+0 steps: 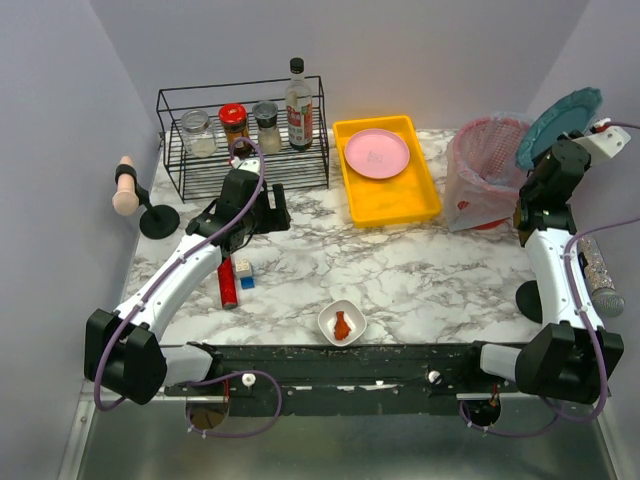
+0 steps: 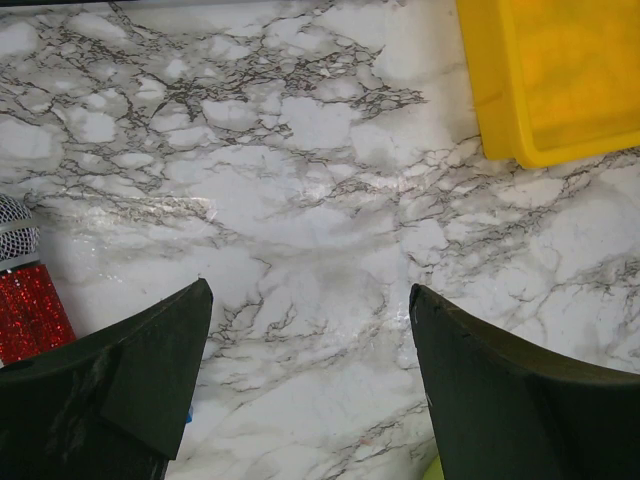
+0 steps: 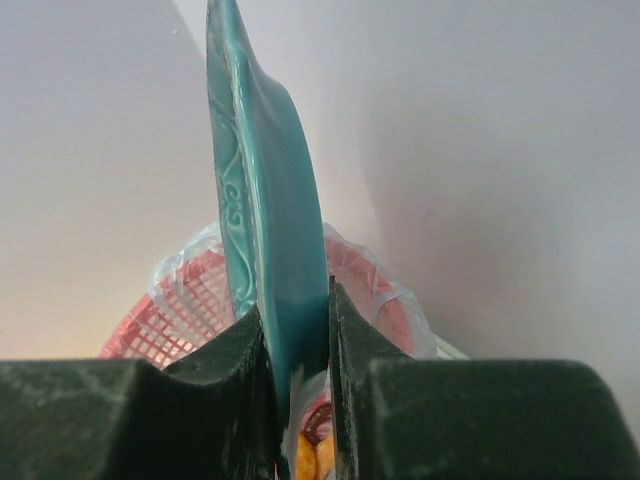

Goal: Clear the kitchen counter

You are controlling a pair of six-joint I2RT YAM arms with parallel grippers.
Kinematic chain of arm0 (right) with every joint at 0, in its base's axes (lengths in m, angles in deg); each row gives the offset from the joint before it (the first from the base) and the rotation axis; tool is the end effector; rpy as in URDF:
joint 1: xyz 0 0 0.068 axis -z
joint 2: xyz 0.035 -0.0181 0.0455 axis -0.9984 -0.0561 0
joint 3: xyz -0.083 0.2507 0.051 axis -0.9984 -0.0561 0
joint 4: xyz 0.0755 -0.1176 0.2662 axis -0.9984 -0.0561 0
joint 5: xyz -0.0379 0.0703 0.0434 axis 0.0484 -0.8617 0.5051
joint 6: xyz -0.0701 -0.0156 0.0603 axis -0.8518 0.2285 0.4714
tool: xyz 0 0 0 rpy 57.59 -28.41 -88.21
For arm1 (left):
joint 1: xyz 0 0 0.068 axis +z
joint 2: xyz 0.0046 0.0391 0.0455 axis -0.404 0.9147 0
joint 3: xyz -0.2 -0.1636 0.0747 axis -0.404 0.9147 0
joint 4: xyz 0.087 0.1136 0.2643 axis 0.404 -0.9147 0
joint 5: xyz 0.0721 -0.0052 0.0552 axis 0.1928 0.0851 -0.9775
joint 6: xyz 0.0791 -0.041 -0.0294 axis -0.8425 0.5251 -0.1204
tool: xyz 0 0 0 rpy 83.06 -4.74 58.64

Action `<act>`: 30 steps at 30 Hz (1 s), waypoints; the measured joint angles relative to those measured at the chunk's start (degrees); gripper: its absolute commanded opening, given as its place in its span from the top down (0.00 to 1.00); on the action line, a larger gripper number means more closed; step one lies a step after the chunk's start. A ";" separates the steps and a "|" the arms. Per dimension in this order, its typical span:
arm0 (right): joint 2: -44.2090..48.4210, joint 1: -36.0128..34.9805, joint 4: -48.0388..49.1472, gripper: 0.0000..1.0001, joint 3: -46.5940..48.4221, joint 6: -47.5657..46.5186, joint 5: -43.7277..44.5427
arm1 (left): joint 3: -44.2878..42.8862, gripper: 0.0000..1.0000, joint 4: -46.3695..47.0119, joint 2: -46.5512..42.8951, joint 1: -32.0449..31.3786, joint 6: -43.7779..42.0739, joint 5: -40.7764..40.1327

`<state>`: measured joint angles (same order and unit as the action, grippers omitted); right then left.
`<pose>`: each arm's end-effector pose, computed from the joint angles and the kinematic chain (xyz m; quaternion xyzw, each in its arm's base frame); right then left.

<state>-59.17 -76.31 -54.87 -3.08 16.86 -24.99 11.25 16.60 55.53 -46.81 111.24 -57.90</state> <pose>0.3566 -0.1114 0.3830 0.3381 0.6015 -0.1637 0.7050 0.3311 -0.1361 0.2523 -0.0381 0.8978 -0.1638 0.4069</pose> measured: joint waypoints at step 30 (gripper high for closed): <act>-7.50 -23.87 -10.14 0.99 6.80 35.58 -15.74 | 0.33 0.09 1.22 -0.02 0.02 -0.33 3.37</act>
<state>-66.66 -100.17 -65.01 3.72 52.44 -40.73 11.58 17.82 55.51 -46.79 110.91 -54.53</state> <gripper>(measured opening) 0.272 0.908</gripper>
